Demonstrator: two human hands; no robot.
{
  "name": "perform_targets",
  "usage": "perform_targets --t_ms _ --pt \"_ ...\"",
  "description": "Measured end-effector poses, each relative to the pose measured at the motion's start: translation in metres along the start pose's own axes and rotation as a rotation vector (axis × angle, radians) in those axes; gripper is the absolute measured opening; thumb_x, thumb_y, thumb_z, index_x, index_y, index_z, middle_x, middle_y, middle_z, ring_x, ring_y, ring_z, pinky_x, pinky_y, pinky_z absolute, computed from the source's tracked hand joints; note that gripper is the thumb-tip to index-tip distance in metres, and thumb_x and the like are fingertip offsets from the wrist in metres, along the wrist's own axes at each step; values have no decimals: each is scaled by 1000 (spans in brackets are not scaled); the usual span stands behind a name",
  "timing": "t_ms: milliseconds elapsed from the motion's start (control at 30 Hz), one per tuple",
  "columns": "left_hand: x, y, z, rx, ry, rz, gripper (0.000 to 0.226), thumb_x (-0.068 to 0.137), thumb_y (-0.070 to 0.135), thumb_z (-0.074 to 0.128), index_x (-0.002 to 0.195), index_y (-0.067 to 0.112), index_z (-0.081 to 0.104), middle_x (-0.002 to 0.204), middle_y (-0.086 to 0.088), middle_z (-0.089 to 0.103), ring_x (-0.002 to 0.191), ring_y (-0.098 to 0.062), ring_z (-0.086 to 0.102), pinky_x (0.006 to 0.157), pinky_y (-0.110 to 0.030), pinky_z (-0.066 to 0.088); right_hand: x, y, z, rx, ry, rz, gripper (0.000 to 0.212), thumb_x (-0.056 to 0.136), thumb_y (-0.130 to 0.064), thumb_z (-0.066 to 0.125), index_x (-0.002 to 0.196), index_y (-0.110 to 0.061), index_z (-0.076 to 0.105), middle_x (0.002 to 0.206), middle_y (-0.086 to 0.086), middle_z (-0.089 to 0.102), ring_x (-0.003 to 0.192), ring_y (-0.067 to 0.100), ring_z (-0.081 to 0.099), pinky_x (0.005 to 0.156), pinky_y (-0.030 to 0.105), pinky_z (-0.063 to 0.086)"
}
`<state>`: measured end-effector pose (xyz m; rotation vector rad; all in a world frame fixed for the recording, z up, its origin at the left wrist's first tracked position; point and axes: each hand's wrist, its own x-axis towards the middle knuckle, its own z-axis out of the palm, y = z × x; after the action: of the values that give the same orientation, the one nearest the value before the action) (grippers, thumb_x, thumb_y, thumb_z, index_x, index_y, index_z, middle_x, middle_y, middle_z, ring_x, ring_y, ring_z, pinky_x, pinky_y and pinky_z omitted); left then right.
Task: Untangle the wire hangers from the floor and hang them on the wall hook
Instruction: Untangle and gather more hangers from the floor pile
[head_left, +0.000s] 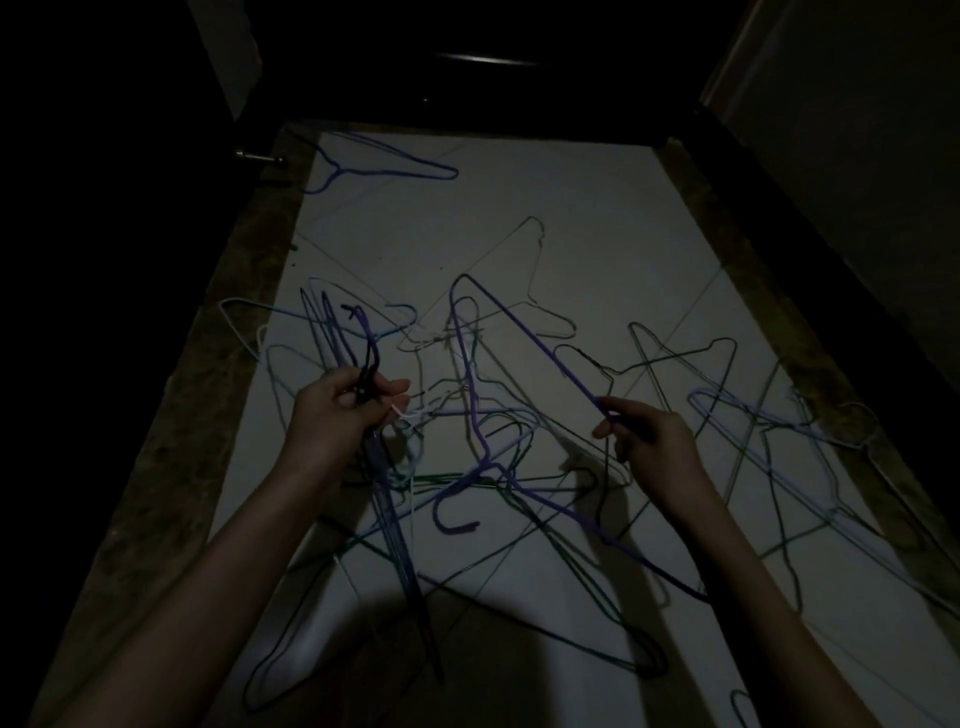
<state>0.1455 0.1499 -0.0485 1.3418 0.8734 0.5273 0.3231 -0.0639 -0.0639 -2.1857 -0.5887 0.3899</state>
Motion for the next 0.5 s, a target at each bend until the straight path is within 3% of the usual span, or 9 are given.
perform_targets --t_ms 167,267,367,500 --pt "-2 0 -1 63 33 -32 19 88 -11 52 79 5 59 106 -15 65 103 -25 61 86 -29 50 8 -3 7 -80 -35 -31 40 89 12 40 117 -6 61 81 4 64 51 -5 50 51 4 35" --pt "-4 2 -2 129 29 -25 26 88 -9 53 76 13 59 100 -8 63 105 -24 59 92 -36 48 11 -1 7 -261 -19 -56 48 86 15 40 120 -12 61 82 -3 63 56 -3 45 48 7 34" --pt "-5 4 -5 212 44 -2 26 89 -4 54 76 17 60 97 -4 62 106 -24 58 92 -36 47 11 2 9 -344 -69 -71 55 82 17 40 123 -15 59 85 -7 62 72 13 59 58 19 40" --pt "-10 4 -6 321 37 34 18 90 -2 53 82 12 62 98 -5 61 106 -27 58 91 -37 45 11 4 15 -289 -75 -16 49 84 14 40 120 -12 60 82 -4 62 70 12 56 51 10 35"
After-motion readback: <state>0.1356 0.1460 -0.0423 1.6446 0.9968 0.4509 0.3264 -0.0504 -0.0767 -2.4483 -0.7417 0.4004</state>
